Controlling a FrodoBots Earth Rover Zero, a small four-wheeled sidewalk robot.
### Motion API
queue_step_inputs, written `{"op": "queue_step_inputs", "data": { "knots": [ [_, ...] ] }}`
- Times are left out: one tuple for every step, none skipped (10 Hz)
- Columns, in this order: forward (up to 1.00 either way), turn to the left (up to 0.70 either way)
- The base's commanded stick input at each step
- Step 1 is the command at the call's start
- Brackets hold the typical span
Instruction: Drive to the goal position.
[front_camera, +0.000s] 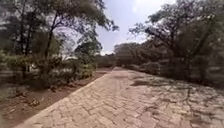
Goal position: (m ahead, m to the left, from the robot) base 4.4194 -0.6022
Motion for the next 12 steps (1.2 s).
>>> {"op": "queue_step_inputs", "data": {
  "knots": [
    [0.70, 0.00],
    [0.70, 0.00],
    [0.70, -0.17],
    [0.70, -0.35],
    [0.70, -0.35],
    [0.70, -0.35],
    [0.70, -0.35],
    [0.70, -0.35],
    [0.70, -0.18],
    [0.70, 0.00],
    [0.70, 0.00],
    [0.70, 0.00]
  ]
}}
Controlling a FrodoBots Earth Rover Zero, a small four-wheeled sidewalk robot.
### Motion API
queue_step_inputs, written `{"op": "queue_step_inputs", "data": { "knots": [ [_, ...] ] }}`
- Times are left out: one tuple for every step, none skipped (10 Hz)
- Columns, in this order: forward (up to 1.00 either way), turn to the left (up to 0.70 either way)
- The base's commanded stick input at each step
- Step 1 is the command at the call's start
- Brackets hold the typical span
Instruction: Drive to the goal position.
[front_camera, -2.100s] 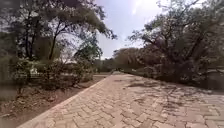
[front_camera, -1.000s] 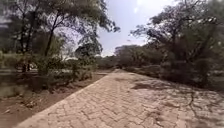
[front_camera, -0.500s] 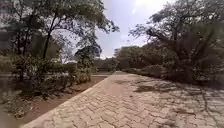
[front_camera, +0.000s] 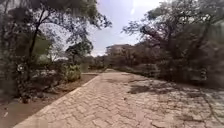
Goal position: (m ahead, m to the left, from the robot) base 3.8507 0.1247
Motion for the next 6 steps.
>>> {"op": "queue_step_inputs", "data": {
  "knots": [
    [0.70, 0.00],
    [0.70, 0.00],
    [0.70, 0.00],
    [0.70, 0.00],
    [0.70, 0.00],
    [0.70, 0.00]
  ]
}}
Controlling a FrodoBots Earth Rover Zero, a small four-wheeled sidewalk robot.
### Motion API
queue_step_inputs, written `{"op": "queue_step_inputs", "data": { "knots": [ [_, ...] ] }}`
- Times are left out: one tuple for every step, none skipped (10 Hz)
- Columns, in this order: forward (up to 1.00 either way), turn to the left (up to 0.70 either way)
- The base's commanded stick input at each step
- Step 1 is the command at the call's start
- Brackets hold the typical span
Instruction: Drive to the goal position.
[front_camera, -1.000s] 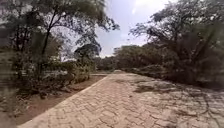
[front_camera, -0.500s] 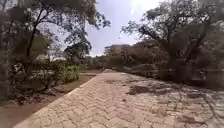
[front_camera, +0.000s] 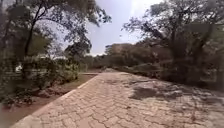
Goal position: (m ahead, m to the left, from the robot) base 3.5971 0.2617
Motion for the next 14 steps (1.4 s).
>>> {"op": "queue_step_inputs", "data": {
  "knots": [
    [0.70, 0.00],
    [0.70, 0.00],
    [0.70, 0.00],
    [0.70, 0.00],
    [0.70, 0.00],
    [0.70, 0.00],
    [0.70, 0.00],
    [0.70, 0.00],
    [0.70, 0.00],
    [0.70, 0.00],
    [0.70, 0.00],
    [0.70, 0.00],
    [0.70, 0.00],
    [0.70, 0.00]
  ]
}}
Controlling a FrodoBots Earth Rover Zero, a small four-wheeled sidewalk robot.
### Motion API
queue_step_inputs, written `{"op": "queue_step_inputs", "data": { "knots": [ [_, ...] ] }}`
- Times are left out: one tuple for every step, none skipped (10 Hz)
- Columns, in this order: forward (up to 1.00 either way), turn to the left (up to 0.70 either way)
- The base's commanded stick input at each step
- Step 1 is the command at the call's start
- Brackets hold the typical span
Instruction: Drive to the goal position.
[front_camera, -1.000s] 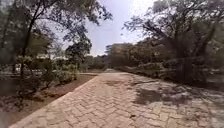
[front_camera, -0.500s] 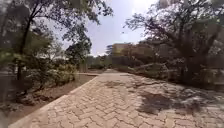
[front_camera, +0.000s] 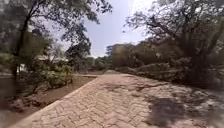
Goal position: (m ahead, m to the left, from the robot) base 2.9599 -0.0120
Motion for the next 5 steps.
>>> {"op": "queue_step_inputs", "data": {
  "knots": [
    [0.70, 0.00],
    [0.70, 0.00],
    [0.70, 0.00],
    [0.70, 0.00],
    [0.70, 0.00]
  ]
}}
